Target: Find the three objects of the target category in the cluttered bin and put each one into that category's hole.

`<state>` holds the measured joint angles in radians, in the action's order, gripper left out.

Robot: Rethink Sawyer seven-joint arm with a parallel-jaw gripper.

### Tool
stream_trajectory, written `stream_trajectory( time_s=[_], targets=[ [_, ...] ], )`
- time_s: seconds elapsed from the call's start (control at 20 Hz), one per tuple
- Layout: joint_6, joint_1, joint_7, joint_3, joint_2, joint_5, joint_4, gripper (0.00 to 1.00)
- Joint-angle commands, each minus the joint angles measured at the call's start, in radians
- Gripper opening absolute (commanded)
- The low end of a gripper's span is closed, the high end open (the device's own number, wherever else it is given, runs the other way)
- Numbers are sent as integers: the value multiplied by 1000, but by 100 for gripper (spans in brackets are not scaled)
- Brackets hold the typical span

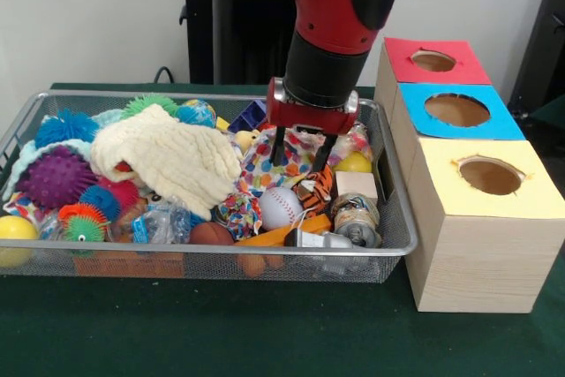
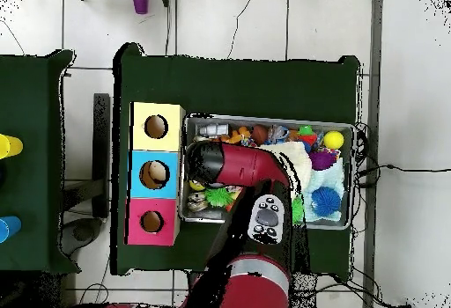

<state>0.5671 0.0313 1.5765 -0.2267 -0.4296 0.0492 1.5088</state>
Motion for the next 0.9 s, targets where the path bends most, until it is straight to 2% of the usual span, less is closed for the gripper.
stream_trajectory(
  time_s=[0.05, 0.55, 0.9],
  targets=[
    [-120, 57, 162, 146, 56, 48, -21, 100],
    [-197, 61, 183, 160, 93, 48, -10, 100],
    [-238, 96, 184, 216, 83, 64, 24, 100]
  ],
)
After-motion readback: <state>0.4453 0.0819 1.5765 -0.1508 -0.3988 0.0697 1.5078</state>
